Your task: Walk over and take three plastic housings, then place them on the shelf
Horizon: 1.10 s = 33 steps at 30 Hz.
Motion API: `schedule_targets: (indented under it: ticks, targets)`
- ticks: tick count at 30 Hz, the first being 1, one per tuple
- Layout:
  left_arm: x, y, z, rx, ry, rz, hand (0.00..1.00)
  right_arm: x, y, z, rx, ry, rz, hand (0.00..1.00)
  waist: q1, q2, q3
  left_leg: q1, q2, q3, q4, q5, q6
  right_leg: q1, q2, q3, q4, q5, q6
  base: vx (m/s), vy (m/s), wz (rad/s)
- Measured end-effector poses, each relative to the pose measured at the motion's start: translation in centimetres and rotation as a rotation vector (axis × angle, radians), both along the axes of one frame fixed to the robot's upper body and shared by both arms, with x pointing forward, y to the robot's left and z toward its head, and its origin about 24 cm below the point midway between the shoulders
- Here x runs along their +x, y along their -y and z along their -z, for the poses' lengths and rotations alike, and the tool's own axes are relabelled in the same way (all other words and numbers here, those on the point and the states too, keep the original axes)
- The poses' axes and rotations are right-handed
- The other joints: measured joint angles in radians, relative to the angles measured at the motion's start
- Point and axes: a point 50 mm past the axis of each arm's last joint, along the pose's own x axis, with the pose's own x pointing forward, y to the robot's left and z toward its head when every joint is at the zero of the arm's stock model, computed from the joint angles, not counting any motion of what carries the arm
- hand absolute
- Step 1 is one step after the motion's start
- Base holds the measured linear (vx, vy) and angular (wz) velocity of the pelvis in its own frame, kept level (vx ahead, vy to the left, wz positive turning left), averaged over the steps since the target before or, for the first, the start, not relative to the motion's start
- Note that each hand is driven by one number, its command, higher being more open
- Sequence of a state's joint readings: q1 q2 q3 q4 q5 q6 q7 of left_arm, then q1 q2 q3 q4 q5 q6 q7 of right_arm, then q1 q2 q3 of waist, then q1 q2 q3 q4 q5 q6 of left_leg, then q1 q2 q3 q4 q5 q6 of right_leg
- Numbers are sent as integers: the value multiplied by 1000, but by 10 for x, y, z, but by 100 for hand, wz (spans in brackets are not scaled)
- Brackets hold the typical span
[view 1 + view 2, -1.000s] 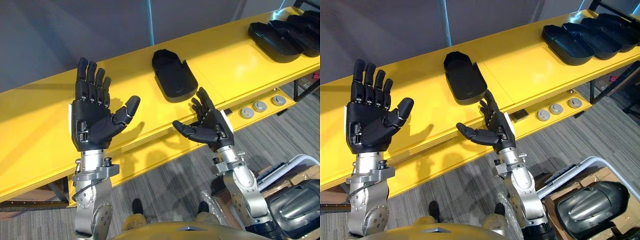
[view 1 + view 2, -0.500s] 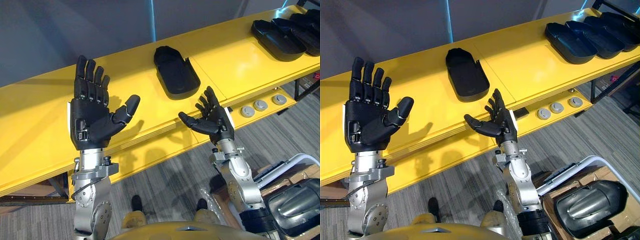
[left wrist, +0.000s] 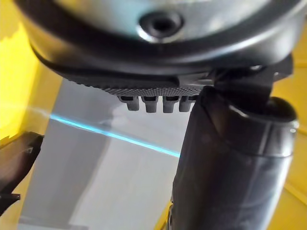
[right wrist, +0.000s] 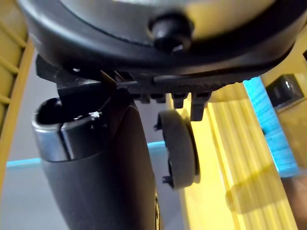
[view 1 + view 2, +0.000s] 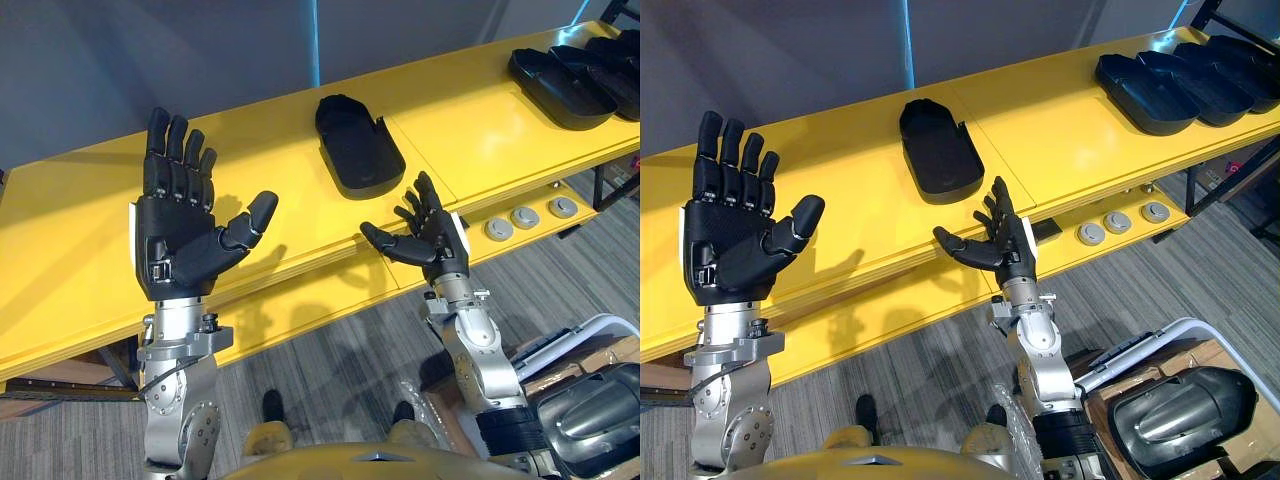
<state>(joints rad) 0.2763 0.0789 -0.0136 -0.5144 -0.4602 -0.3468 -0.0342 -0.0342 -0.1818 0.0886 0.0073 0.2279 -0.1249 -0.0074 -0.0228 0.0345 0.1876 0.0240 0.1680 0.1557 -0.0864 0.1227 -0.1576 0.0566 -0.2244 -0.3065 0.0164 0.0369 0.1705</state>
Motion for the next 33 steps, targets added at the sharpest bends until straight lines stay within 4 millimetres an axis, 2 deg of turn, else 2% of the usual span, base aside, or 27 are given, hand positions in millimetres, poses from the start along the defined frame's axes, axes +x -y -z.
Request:
schedule_targets:
  ticks: [22, 33]
  targets:
    - [0, -1, -1, 20, 12, 16, 100, 22, -2, -5, -80, 4, 3, 100, 22, -1, 0, -3, 0, -22, -1, 14, 1, 15, 1, -22, -1, 1, 1, -7, -1, 2]
    - [1, -2, -1, 41, 9, 36, 100, 23, -3, -6, -80, 2, 4, 100, 23, -6, -6, -4, 0, -20, -1, 14, 1, 16, 1, -22, -3, 2, 1, 0, 0, 0]
